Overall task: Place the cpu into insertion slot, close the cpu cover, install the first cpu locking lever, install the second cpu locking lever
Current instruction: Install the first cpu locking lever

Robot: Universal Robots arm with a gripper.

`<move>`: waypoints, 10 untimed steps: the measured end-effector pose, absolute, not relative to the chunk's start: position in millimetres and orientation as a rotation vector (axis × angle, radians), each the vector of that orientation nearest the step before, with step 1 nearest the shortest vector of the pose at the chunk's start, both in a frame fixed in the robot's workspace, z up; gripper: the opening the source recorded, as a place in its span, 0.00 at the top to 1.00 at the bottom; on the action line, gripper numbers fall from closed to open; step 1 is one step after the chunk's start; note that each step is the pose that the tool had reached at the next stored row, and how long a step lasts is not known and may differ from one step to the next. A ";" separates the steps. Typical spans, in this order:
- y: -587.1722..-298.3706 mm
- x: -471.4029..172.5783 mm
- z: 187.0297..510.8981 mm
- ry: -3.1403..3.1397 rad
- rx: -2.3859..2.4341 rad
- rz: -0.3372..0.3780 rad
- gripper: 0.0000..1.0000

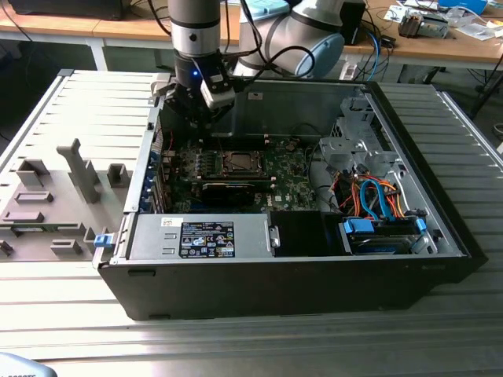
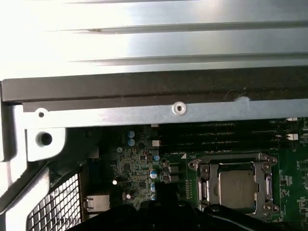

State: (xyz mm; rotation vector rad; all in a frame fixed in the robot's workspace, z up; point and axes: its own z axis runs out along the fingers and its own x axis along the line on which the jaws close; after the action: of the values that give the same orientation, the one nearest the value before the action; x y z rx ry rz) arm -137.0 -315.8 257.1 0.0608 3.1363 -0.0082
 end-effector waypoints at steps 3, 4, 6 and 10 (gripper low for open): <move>-315.3 -131.8 256.9 3.137 0.060 -0.008 0.89; -315.2 -130.4 256.8 3.137 0.060 -0.008 0.89; -314.9 -126.8 256.7 3.137 0.060 -0.008 0.89; -313.9 -122.0 256.5 3.137 0.054 0.007 0.89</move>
State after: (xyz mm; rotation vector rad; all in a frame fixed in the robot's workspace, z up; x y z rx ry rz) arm -122.0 -313.9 256.5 0.0542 3.1369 0.0075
